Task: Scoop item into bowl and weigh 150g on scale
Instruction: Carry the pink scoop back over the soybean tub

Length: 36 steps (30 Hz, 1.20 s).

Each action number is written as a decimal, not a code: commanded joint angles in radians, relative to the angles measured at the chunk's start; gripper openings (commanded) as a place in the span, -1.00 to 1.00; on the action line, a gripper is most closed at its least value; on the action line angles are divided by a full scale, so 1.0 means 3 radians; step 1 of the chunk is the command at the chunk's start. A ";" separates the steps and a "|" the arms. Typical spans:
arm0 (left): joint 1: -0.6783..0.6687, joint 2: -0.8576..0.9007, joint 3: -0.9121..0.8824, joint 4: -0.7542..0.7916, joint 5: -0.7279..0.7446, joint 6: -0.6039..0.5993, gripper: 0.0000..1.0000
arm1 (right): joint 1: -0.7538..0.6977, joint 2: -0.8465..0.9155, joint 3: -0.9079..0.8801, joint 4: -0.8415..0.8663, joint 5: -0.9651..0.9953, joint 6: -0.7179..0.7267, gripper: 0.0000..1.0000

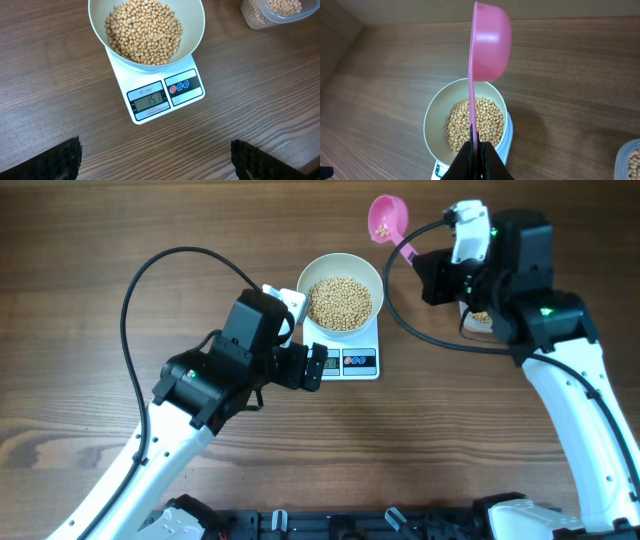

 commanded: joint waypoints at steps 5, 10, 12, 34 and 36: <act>-0.0009 -0.0023 -0.0015 -0.0003 -0.0045 -0.0032 1.00 | -0.0013 -0.0043 0.0058 0.0018 -0.0198 0.0056 -0.91; -0.0009 -0.0023 -0.0015 -0.0001 -0.0043 -0.0032 1.00 | -0.0013 -0.0043 0.0058 0.0018 -0.0197 0.0051 -0.91; -0.0009 -0.0023 -0.0015 -0.0001 -0.0043 -0.0032 1.00 | -0.0013 -0.0043 0.0058 0.0018 -0.0198 0.0051 -0.91; -0.0009 -0.0023 -0.0015 -0.0003 -0.0045 -0.0031 1.00 | -0.0187 -0.0043 0.0058 -0.0013 0.0146 0.0061 -0.91; -0.0009 -0.0023 -0.0015 -0.0003 -0.0043 -0.0032 1.00 | -0.0351 -0.0043 0.0058 -0.0075 0.0150 0.0084 -0.91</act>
